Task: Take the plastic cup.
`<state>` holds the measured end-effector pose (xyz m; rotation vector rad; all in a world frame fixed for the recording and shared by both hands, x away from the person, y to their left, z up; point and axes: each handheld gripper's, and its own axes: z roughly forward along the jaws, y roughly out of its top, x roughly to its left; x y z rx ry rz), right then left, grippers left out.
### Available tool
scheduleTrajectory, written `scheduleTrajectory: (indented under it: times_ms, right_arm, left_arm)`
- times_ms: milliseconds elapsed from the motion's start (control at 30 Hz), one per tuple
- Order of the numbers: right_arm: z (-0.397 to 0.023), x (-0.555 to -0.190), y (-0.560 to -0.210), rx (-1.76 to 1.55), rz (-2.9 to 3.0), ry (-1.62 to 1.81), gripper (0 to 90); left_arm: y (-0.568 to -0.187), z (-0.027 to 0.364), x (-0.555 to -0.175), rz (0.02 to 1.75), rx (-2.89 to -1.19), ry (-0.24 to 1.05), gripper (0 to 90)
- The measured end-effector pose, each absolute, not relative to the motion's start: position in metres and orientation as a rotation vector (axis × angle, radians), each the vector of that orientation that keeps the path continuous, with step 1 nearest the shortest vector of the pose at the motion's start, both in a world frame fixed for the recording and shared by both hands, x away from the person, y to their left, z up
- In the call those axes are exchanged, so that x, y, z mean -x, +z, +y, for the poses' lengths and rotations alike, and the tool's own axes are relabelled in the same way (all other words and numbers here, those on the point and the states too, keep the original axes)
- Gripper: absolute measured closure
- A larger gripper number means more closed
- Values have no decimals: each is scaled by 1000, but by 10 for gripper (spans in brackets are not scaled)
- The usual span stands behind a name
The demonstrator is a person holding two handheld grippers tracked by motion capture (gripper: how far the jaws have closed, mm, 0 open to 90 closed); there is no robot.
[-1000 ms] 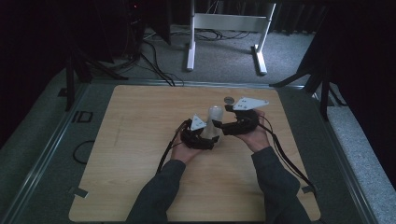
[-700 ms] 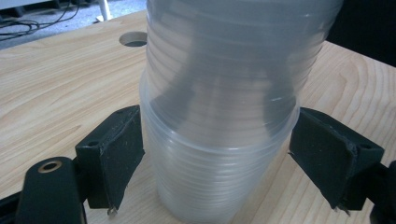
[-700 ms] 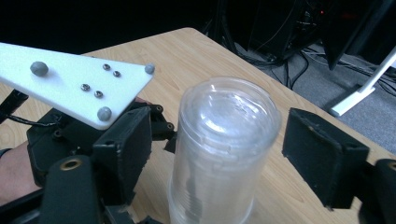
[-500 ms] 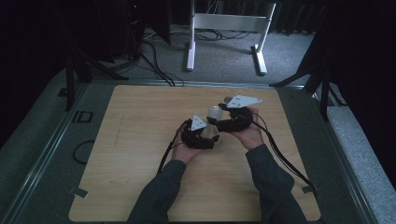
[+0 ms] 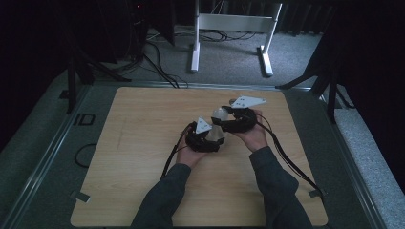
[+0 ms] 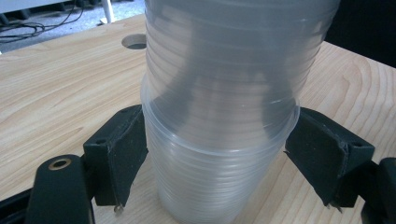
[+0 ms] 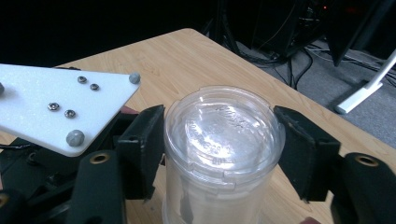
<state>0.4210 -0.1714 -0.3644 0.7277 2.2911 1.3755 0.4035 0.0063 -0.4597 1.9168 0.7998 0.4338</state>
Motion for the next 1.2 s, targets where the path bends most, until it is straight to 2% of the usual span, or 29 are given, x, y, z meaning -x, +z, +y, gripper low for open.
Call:
scheduleTrajectory:
  times_ms: [333, 1200]
  right_arm:
    - [-173, -420, -362, -720, 2289, 1385, 396]
    - [-173, -418, -346, -718, 2284, 1394, 400]
  left_arm:
    - [-459, 6, -403, 800, -1915, 442, 213]
    - [-457, 8, -402, 790, -1909, 464, 221]
